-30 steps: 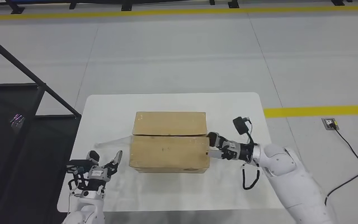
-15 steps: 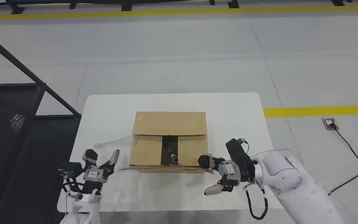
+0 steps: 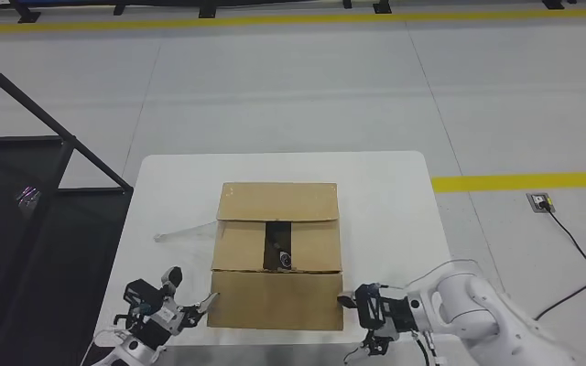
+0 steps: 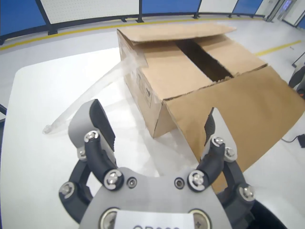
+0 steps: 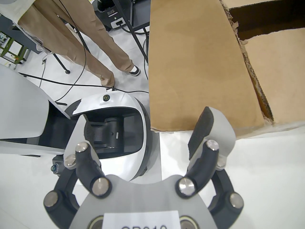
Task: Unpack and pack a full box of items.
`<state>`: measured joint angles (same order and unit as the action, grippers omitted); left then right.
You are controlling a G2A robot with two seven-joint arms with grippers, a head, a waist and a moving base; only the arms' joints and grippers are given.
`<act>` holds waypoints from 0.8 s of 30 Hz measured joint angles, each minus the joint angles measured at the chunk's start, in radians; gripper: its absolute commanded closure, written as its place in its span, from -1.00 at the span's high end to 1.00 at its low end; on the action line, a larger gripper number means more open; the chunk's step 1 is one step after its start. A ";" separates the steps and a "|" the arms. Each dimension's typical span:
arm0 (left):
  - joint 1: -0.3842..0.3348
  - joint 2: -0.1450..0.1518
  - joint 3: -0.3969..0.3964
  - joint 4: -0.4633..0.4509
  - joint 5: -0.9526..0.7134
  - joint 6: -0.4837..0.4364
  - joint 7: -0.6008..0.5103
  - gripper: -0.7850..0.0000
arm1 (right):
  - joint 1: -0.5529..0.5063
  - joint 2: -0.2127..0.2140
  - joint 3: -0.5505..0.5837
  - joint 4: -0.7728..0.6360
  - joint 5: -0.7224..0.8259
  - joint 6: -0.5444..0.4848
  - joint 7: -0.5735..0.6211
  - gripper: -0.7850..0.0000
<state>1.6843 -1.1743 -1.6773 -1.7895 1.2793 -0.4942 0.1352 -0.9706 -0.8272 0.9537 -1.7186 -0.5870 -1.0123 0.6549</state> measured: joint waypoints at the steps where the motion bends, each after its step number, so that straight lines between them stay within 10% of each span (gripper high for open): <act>1: -0.003 0.000 0.009 0.007 0.017 0.011 -0.001 1.00 | 0.004 0.001 -0.007 -0.005 -0.019 0.000 -0.029 1.00; 9: -0.053 -0.007 0.068 0.077 0.067 0.105 -0.013 1.00 | 0.032 -0.001 -0.016 0.104 0.229 0.005 -0.363 1.00; 14: -0.055 -0.008 0.072 0.082 0.061 0.116 -0.009 1.00 | 0.076 -0.019 -0.049 0.177 0.478 0.148 -0.381 1.00; 24: -0.055 -0.007 0.072 0.082 0.062 0.116 -0.009 1.00 | 0.075 -0.019 -0.048 0.175 0.434 0.105 -0.381 1.00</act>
<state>1.6298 -1.1818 -1.6057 -1.7080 1.3410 -0.3781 0.1259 -0.8960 -0.8458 0.9056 -1.5440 -0.1534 -0.9072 0.2743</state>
